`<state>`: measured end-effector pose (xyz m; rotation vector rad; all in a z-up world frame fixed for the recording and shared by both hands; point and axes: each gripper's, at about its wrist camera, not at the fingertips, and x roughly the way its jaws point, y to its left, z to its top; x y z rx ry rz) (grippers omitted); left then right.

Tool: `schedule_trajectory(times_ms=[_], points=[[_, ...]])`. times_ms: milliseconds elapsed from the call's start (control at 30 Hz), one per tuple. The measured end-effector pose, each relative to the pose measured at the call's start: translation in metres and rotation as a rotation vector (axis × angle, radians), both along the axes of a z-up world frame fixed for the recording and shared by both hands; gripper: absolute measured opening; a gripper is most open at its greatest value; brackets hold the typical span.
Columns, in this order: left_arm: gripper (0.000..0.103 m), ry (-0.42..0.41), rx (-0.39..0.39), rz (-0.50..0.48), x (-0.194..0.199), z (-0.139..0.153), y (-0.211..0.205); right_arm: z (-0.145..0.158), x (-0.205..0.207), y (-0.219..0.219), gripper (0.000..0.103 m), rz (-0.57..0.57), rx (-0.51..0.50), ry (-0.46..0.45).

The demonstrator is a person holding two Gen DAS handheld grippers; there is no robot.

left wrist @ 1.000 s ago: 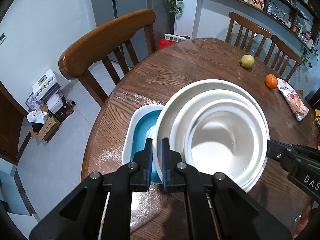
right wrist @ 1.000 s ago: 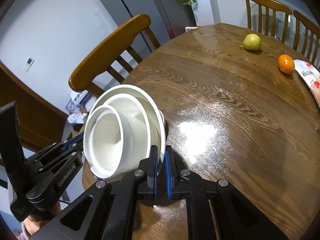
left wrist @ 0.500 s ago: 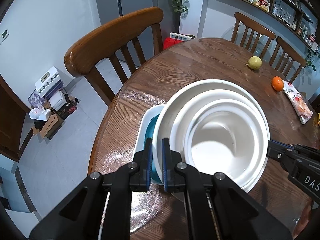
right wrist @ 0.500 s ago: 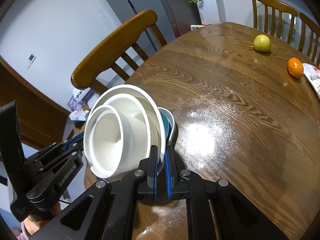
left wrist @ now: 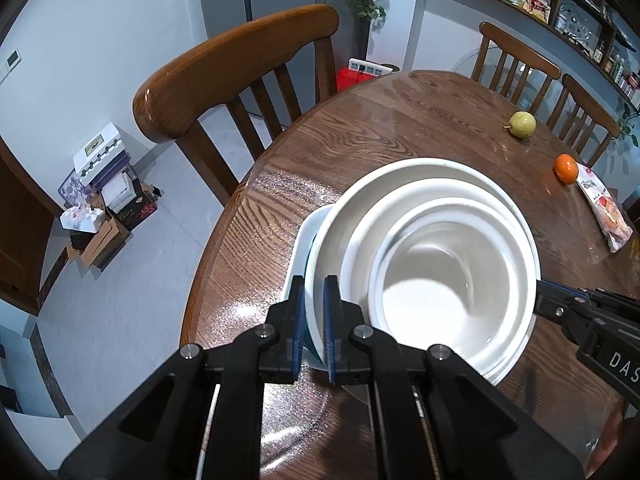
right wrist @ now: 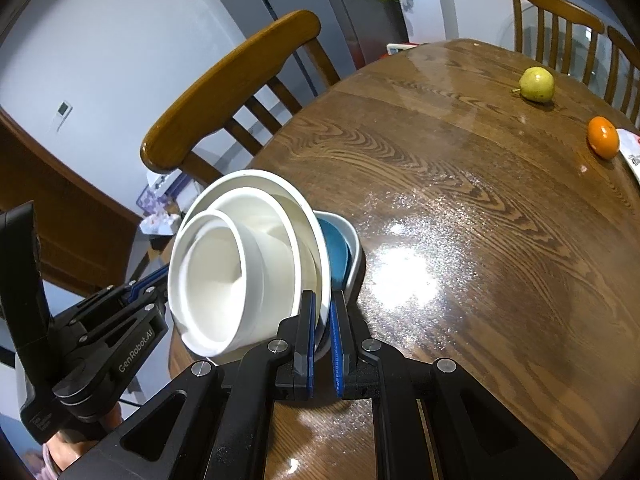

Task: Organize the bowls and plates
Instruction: 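Carry the nested white bowls with both grippers over the teal plate, then lower the nested white bowls onto the teal plate with both grippers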

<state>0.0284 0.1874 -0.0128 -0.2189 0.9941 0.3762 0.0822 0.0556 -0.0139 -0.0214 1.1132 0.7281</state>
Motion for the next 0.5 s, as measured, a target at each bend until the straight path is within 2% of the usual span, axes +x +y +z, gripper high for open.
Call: schedule_trajectory(times_ms=[500], points=[[0.004,0.023,-0.009,0.015,0.006,-0.009,0.016,-0.01,0.007,0.02,0.011,0.012,-0.011,0.019]])
